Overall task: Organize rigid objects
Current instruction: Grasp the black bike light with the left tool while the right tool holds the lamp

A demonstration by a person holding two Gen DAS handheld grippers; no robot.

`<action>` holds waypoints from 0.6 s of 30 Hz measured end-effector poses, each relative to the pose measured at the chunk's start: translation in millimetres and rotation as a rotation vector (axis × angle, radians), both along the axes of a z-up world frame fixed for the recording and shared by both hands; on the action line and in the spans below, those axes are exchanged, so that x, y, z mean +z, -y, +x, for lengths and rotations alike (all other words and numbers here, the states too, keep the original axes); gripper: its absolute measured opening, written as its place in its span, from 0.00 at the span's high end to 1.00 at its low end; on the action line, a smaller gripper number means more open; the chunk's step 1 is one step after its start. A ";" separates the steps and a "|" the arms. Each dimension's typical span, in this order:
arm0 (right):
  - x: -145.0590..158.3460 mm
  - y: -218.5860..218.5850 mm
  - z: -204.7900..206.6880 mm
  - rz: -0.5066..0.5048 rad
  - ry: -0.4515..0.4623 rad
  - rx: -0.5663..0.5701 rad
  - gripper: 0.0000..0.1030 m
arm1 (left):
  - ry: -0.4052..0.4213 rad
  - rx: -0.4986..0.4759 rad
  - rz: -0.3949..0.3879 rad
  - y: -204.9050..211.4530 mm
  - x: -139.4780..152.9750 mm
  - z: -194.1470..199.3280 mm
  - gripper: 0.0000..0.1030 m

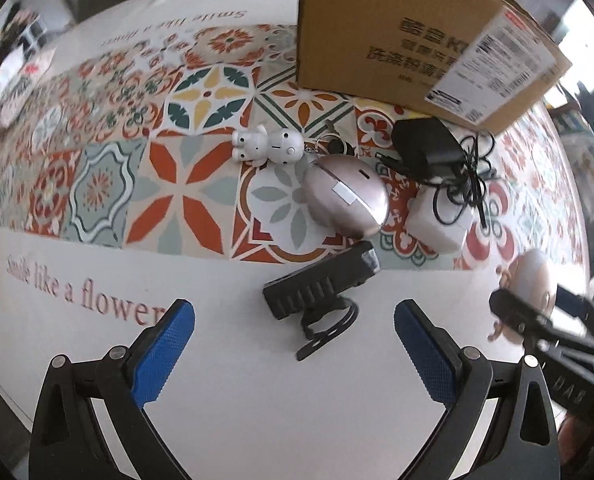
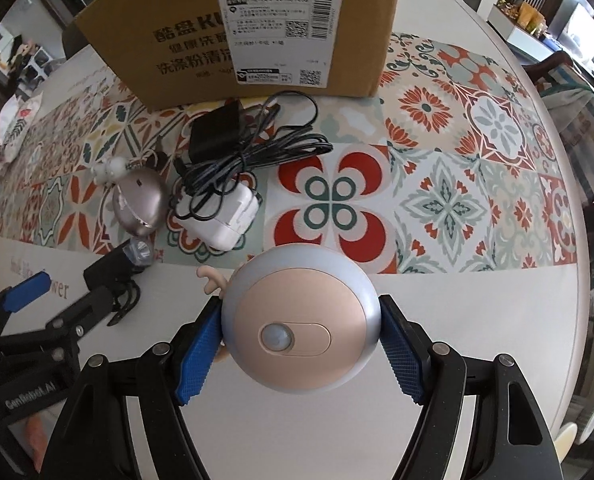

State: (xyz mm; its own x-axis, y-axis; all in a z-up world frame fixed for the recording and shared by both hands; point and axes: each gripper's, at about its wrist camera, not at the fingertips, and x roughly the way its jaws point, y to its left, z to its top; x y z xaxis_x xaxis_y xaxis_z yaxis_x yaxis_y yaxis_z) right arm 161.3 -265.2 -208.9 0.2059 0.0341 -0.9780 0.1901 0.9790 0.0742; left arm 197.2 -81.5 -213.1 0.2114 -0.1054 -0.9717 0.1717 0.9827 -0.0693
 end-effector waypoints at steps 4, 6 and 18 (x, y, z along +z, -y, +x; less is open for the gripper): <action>-1.4 5.3 2.2 -0.006 0.000 -0.006 0.28 | -0.022 0.044 -0.022 8.1 -7.8 6.8 0.01; -1.8 9.0 3.8 -0.009 0.000 -0.009 0.28 | -0.025 0.059 -0.014 13.0 -12.3 9.1 0.01; -13.8 17.2 10.5 0.000 -0.028 -0.006 0.28 | -0.107 0.144 0.001 20.8 -43.9 29.0 0.21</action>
